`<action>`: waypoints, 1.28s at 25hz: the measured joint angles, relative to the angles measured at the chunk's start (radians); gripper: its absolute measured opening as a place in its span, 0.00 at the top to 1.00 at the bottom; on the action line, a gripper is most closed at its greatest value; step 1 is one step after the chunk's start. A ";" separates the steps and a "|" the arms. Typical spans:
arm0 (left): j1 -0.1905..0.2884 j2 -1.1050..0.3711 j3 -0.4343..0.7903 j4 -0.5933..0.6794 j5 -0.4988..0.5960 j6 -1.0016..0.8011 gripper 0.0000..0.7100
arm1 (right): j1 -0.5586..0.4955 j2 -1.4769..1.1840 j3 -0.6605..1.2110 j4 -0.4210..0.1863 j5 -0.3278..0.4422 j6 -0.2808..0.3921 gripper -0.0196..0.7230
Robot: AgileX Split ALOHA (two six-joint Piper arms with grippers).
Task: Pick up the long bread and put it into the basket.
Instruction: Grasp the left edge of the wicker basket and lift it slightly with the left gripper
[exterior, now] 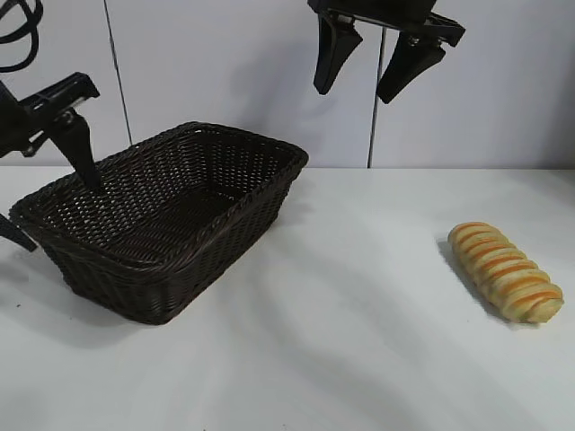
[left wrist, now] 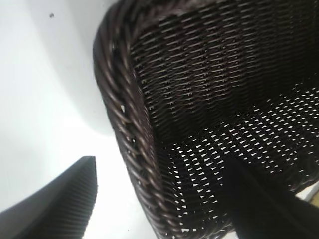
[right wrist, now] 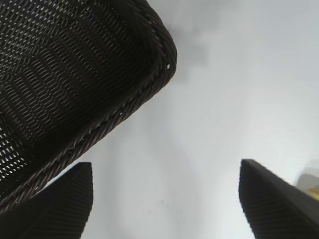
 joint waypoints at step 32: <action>0.037 0.039 -0.001 -0.006 0.003 0.020 0.86 | 0.000 0.000 0.000 0.000 0.001 0.000 0.19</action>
